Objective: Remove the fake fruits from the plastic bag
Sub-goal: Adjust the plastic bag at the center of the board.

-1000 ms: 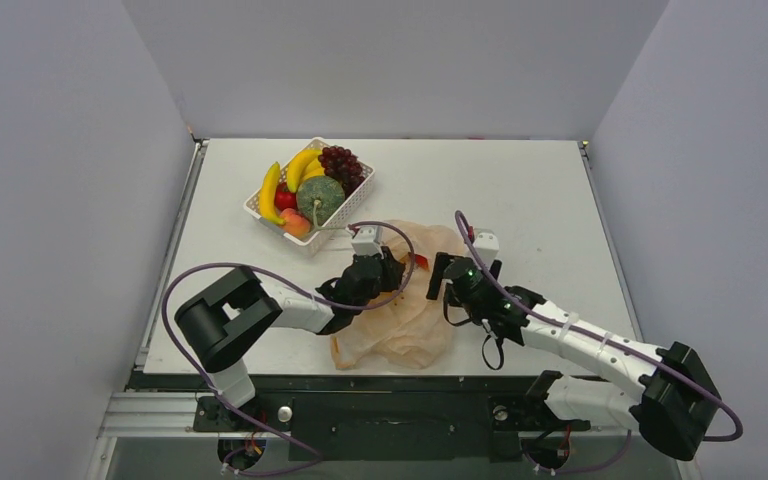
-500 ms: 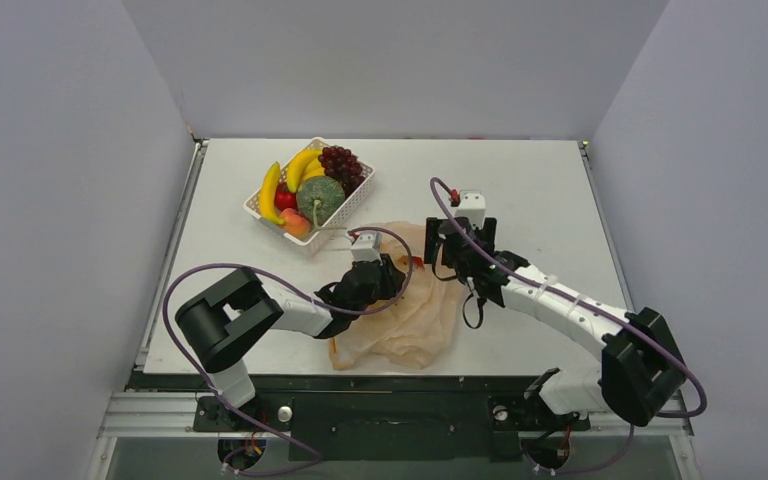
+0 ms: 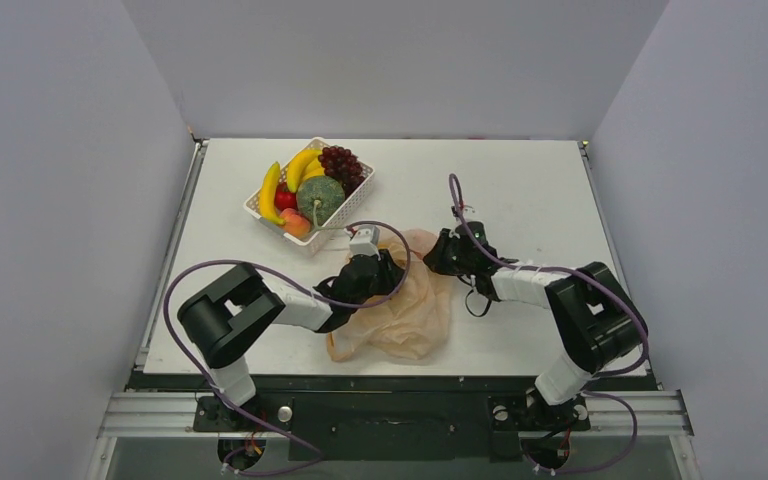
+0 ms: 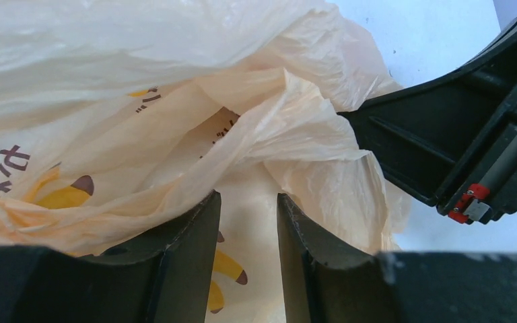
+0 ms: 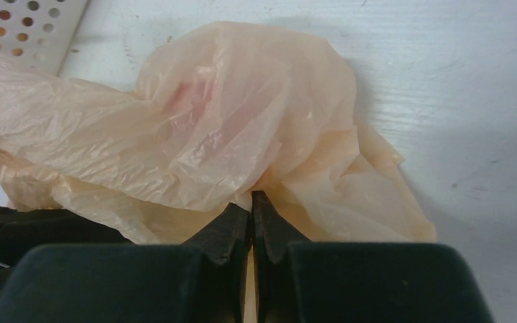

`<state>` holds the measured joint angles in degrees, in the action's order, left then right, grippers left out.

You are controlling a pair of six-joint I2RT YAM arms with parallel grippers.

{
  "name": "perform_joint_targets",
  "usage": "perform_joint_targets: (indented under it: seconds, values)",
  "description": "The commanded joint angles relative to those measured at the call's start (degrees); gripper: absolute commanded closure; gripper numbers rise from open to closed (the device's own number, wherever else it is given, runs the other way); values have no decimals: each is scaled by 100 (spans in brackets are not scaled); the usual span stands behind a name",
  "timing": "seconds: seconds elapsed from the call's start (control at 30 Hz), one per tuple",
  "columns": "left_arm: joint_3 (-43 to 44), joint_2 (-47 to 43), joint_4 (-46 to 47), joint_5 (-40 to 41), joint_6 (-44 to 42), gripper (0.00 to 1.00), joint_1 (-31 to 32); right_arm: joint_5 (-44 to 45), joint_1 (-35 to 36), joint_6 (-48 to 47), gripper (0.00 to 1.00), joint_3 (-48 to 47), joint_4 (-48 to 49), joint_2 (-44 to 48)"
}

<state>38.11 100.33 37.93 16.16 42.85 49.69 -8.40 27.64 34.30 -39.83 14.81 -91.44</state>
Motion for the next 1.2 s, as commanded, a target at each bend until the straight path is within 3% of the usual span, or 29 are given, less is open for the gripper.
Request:
perform_joint_targets:
  seconds: [0.0,0.17,0.23,0.3,0.33,0.4,0.47,0.53,0.67,0.77,1.17]
  values:
    - [209,59,73,-108,-73,65,-71,-1746,-231,994,100,204,1603,-284]
    - [100,-268,-124,304,-198,65,-69,-2448,-348,2091,100,446,2140,-16]
    - [-52,-536,-129,411,-271,65,-66,-2183,-355,1849,100,337,1379,346]
    - [-169,-811,-283,443,-264,65,-57,-1243,-183,980,84,-73,-506,776]
    - [-246,-900,-393,428,-240,65,-65,-847,-58,403,65,-364,-1575,930]
    - [-375,-1186,-517,357,-115,64,-86,425,451,-216,41,-708,-2688,1396]
    - [-493,-1453,-665,256,-2,64,-97,1626,1033,-535,26,-920,-3266,1774]
    - [-580,-1740,-885,191,53,63,-95,2529,1575,-675,19,-1017,-3584,2052]
    - [-806,-2424,-1549,271,140,61,-118,3712,2393,-766,16,-1114,-3816,2403]
    - [-1106,-3149,-1985,302,185,59,-194,4096,2812,-916,2,-1225,-3763,2322]
    - [-1390,-5861,-4875,5,376,47,-754,4647,3448,-1069,0,-2310,-4034,413]
